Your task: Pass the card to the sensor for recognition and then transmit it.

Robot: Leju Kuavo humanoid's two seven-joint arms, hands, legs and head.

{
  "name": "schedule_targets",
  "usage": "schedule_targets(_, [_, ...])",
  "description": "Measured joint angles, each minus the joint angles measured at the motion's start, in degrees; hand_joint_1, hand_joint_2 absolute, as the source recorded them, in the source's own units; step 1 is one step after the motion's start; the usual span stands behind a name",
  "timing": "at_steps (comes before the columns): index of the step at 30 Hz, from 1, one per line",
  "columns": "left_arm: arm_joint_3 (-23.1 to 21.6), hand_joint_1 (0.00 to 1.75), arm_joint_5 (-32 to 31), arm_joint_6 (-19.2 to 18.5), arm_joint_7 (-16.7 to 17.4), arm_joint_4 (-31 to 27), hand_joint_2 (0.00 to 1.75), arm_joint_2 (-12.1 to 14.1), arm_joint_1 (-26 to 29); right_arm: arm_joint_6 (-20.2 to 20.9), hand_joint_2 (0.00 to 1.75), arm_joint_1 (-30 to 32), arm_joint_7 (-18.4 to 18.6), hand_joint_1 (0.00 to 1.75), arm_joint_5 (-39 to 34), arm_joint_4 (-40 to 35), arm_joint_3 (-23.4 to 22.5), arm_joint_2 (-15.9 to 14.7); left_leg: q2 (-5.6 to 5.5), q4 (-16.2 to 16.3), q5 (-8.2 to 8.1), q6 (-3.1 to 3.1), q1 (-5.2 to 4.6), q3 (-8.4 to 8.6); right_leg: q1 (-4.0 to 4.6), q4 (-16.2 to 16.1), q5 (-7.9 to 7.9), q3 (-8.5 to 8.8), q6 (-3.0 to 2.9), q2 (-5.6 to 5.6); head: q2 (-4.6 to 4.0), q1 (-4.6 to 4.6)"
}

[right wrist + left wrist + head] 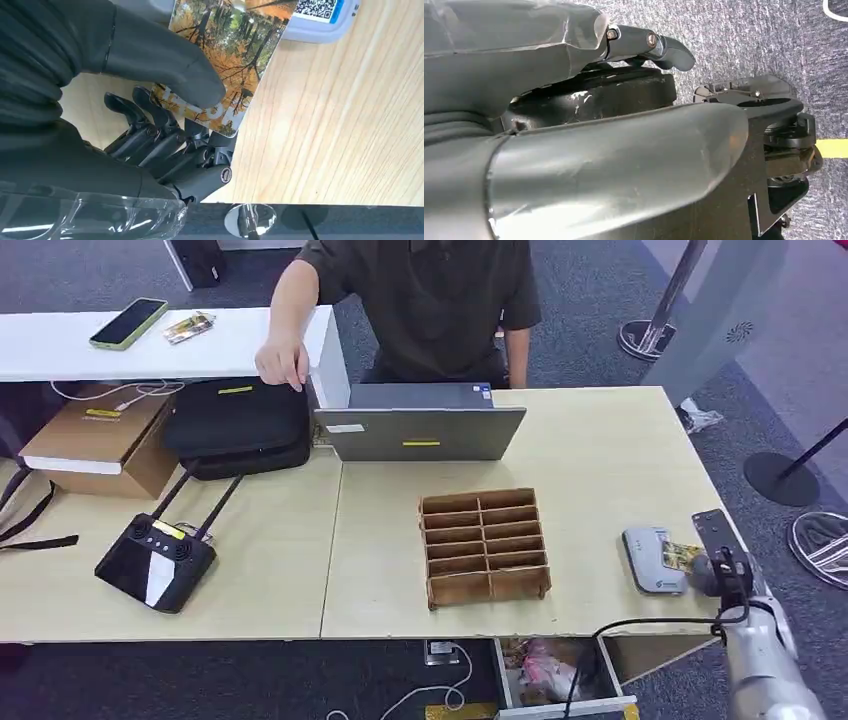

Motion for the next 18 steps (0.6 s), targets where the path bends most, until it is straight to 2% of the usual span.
schedule_targets(4, [0.0, 0.0, 0.11, -0.05, 0.18, 0.02, 0.0, 0.02, 0.0, -0.37, 1.75, -0.11, -0.24, 1.75, -0.22, 1.25, -0.02, 0.66, 0.03, 0.0, -0.02, 0.0, 0.09, 0.26, 0.08, -0.09, 0.0, 0.31, 0.0, 0.04, 0.0, 0.0])
schedule_targets(10, [0.0, 0.0, 0.26, -0.09, 0.22, 0.02, 0.0, 0.02, 0.01, -3.54, 1.75, -0.29, -1.27, 1.75, 1.4, 1.25, 0.13, 0.79, 0.03, 0.0, -0.03, 0.02, 0.08, 0.33, 0.08, -0.11, 0.01, 0.47, 0.0, 0.04, 0.0, 0.02])
schedule_targets(12, [0.0, 0.0, 0.37, -0.09, 0.15, 0.02, 0.0, 0.02, 0.01, -4.85, 1.75, 0.29, -2.06, 1.75, 1.97, -1.01, 0.5, 1.14, 0.03, 0.0, -0.03, 0.02, 0.07, 0.31, 0.06, -0.1, 0.02, 0.43, 0.0, 0.04, 0.0, 0.0])
schedule_targets(18, [0.0, 0.0, 0.77, 0.24, -0.44, 0.02, 0.0, 0.0, 0.08, -6.83, 1.75, 2.96, -1.24, 1.75, 3.3, -12.29, 1.75, 2.49, -0.11, 0.01, 0.03, 0.0, 0.04, 0.12, 0.03, -0.05, 0.04, 0.25, -0.01, -0.07, 0.0, 0.02])
